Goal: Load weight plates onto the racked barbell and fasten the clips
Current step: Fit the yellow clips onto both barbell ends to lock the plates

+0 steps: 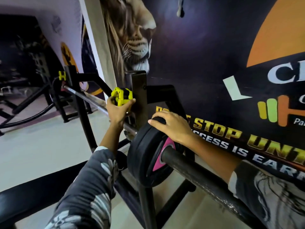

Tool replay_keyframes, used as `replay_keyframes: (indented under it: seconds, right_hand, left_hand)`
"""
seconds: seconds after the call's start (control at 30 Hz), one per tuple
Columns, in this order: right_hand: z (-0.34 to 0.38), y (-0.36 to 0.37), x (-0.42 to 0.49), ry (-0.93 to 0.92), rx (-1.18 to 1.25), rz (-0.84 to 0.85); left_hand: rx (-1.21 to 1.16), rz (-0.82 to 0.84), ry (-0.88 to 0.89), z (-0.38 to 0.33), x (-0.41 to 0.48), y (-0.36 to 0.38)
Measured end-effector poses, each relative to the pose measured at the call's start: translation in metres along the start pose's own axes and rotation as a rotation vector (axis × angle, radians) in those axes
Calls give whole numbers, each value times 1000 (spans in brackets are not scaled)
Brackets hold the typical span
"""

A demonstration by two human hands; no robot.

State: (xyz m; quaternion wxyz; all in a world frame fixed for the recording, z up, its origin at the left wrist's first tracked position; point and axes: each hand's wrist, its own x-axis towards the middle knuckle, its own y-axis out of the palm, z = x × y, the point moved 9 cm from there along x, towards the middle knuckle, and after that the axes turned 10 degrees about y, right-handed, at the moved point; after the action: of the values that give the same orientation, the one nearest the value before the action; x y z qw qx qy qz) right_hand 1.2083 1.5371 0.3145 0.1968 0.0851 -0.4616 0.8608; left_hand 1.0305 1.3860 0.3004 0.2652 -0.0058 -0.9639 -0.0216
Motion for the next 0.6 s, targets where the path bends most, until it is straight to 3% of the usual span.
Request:
replay_keyframes:
  seconds: [0.13, 0.37, 0.53, 0.6]
  right_hand:
    - [-2, 0, 0, -4, 4, -3]
    - [-3, 1, 5, -63, 31, 20]
    - [-6, 2, 7, -138, 74, 95]
    - [-9, 0, 4, -162, 205, 164]
  left_hand:
    - [-125, -174, 19, -16, -5, -24]
    - [211, -21, 236, -61, -51, -53]
    - [204, -51, 217, -98, -116, -55]
    - [280, -81, 230, -114, -151, -50]
